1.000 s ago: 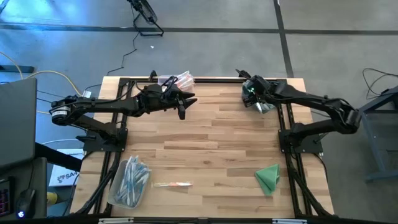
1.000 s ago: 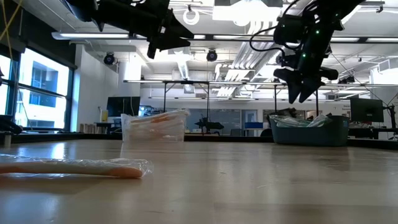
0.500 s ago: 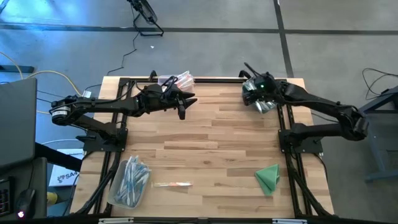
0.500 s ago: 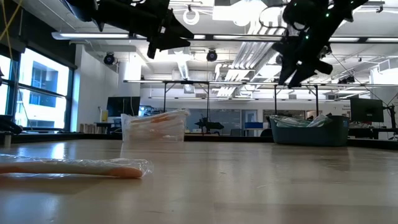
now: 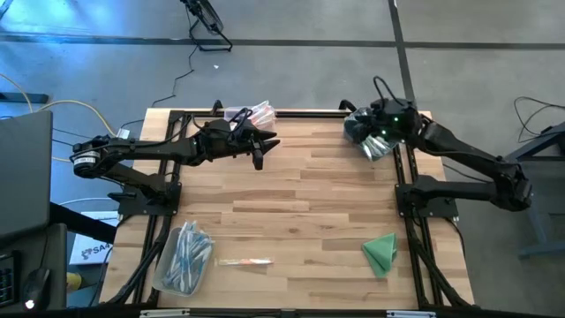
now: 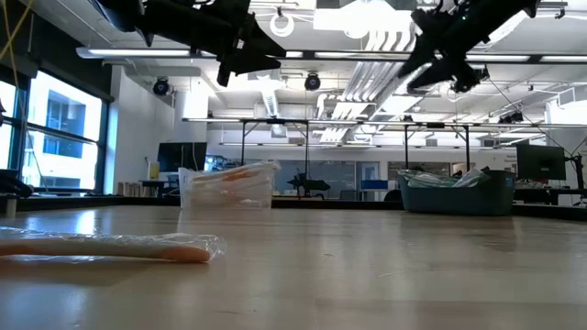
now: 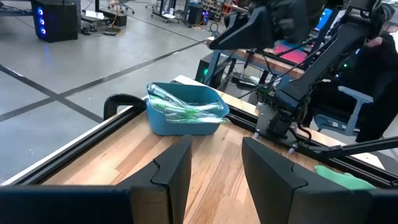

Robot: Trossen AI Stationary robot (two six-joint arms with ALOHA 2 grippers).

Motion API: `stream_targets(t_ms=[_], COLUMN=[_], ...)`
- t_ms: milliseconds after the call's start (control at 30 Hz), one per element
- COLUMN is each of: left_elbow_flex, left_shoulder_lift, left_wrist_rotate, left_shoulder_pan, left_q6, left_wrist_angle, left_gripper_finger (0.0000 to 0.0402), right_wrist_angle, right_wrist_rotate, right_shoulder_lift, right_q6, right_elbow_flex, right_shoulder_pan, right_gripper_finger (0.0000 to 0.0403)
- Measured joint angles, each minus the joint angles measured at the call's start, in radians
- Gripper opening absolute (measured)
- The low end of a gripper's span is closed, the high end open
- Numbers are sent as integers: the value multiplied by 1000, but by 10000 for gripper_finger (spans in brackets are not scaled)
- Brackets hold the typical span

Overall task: Pick & Place Toothbrushes
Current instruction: Put the orange toothbrush into the transparent bin

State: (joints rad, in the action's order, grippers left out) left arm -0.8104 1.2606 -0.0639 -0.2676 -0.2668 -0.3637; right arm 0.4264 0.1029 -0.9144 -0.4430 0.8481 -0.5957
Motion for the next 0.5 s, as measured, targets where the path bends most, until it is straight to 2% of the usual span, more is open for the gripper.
stream_targets(t_ms=[167,300,400,500], left_elbow_flex=[0,0,0,0], left_shoulder_lift=[0,0,0,0], left_wrist_rotate=[0,0,0,0], left_shoulder_pan=[0,0,0,0], left_q6=[0,0,-3,-33], left_wrist_angle=[0,0,0,0], left_gripper_finger=[139,139,139,139], right_wrist_angle=[-137,-252,-300,-311], right_wrist_rotate=[-169,-302,-348,-344], right_shoulder_lift=[2,2,2,2], right_q6=[-95,-103,-103,-103], right_elbow_flex=[0,0,0,0], right_shoulder_pan=[0,0,0,0], right_gripper_finger=[171,171,171,171])
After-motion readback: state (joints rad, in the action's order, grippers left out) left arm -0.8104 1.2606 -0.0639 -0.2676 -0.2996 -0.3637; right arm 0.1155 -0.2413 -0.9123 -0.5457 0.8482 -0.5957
